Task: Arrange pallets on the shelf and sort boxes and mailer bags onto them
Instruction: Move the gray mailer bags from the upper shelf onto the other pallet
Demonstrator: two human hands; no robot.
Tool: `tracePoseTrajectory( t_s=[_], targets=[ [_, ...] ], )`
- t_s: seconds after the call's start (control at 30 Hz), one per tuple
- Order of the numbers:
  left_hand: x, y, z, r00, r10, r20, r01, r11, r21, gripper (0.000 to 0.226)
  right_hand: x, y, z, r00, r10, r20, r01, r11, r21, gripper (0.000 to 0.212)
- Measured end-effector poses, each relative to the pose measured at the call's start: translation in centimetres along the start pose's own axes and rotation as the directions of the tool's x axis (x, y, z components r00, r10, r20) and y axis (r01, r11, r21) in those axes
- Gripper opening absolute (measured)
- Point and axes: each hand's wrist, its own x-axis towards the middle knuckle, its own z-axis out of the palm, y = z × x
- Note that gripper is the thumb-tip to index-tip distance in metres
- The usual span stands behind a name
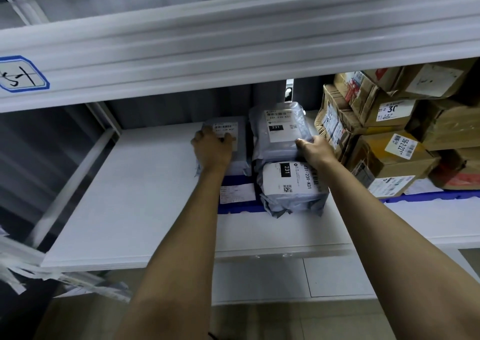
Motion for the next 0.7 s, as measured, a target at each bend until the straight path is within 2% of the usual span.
tracePoseTrajectory(
  t_s=[0.03,0.1,0.17,0.23,0.43,0.7],
  targets=[
    [0.3,-0.8,-0.3,0.998,-0.060,0.023,0.058,0.995,0.079,0.053,-0.1,-0.1,0.2,1.000,0.008,-0.007,-0.008,1.000,-0.006,0.034],
    [0.4,-2.1,-0.8,0.979,-0.183,0.092,0.170,0.976,0.133,0.060,-0.1,-0.3,0.5,1.000,0.021,-0.012,-0.021,1.000,-0.014,0.035],
    [0.5,-3.2,-0.7,0.943,-0.272,0.189,0.269,0.962,0.044,0.065,-0.1,-0.5,0.4,1.000,0.027,-0.006,-0.027,0.999,-0.018,0.036],
    [0.6,-4.1,-0.3,0.911,-0.302,0.281,0.341,0.934,-0.105,0.063,-0.1,-0.4,0.3,1.000,0.023,0.003,-0.023,1.000,-0.021,0.034],
    [-0.2,-4.6,0.3,0.913,-0.240,0.331,0.314,0.930,-0.190,0.061,-0.3,-0.8,0.3,0.999,-0.004,0.040,0.006,0.999,-0.035,0.021],
    [-0.6,-4.0,0.8,0.912,-0.198,0.358,0.304,0.914,-0.269,0.059,-0.7,-1.2,0.1,0.998,-0.017,0.062,0.022,0.996,-0.086,0.021]
  ],
)
